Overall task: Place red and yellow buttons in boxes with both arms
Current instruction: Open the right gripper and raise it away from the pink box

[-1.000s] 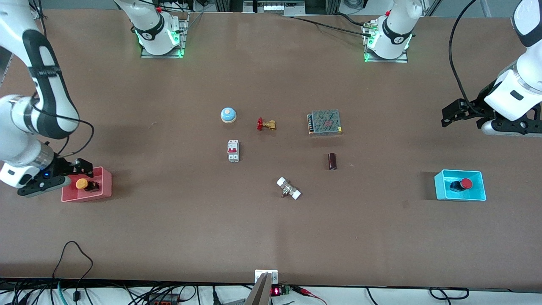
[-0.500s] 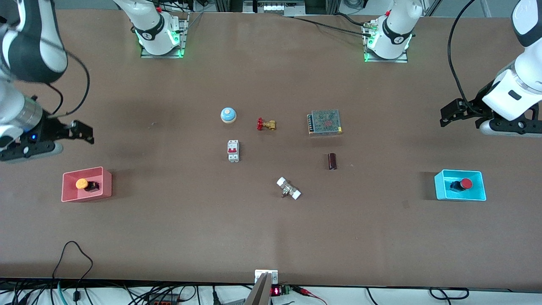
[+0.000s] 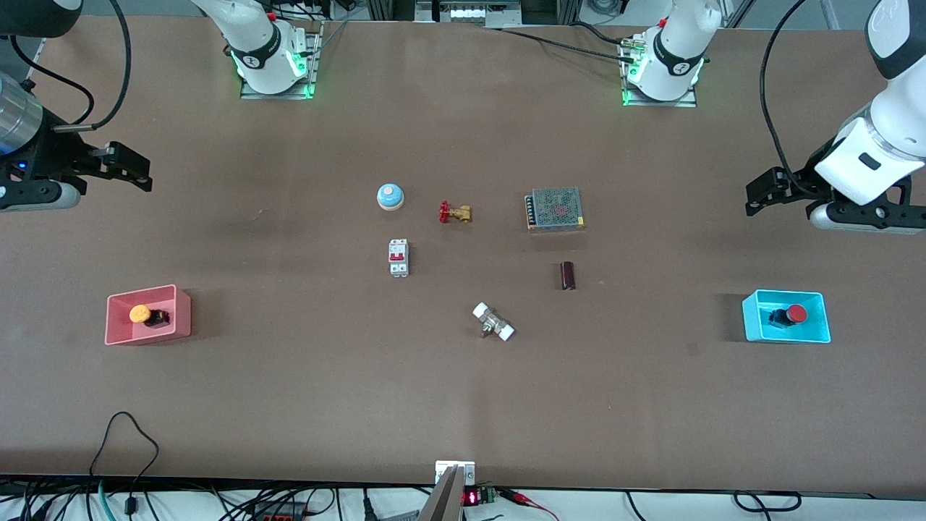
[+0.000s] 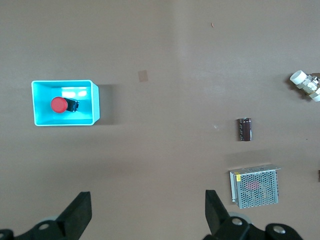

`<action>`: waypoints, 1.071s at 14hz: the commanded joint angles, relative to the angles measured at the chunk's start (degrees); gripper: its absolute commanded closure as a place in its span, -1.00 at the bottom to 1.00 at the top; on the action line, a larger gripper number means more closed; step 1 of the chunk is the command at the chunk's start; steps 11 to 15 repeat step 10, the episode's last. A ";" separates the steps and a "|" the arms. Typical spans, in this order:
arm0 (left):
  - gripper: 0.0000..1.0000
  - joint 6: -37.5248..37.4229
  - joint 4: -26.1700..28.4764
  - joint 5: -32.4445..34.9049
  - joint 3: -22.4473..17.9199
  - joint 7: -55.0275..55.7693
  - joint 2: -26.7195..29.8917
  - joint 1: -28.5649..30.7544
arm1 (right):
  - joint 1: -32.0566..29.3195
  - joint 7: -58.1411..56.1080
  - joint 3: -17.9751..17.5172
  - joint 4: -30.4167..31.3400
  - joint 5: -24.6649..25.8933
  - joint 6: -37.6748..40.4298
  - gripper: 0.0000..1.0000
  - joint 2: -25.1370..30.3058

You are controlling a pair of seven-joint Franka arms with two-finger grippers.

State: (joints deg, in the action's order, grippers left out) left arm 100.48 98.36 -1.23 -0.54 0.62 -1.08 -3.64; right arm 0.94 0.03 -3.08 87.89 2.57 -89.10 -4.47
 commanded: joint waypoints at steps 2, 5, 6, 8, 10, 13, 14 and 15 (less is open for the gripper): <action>-1.00 -0.55 -0.10 0.17 0.28 -0.27 0.56 -0.05 | 2.23 1.90 2.37 -2.28 -0.55 1.38 -1.00 -2.56; -1.00 -0.55 -0.10 0.17 0.28 -0.27 0.64 -0.05 | 2.23 2.25 2.29 -2.28 -0.72 1.47 -1.00 -2.74; -1.00 -0.55 -0.19 0.17 0.28 -0.27 0.65 -0.05 | 2.31 2.34 2.20 -2.19 -0.81 1.47 -1.00 -2.74; -1.00 -0.64 -1.15 0.17 0.54 -0.27 0.38 -0.14 | 2.31 2.25 2.02 -2.10 -0.81 1.56 -1.00 -2.74; -1.00 -0.64 -1.33 0.17 0.81 -0.19 0.21 -0.05 | 2.40 2.25 2.02 -2.10 -0.81 1.91 -1.00 -2.74; -1.00 -0.64 -1.33 0.17 0.81 -0.19 0.21 -0.05 | 2.40 2.25 2.02 -2.10 -0.81 1.91 -1.00 -2.74; -1.00 -0.64 -1.33 0.17 0.81 -0.19 0.21 -0.05 | 2.40 2.25 2.02 -2.10 -0.81 1.91 -1.00 -2.74; -1.00 -0.64 -1.33 0.17 0.81 -0.19 0.21 -0.05 | 2.40 2.25 2.02 -2.10 -0.81 1.91 -1.00 -2.74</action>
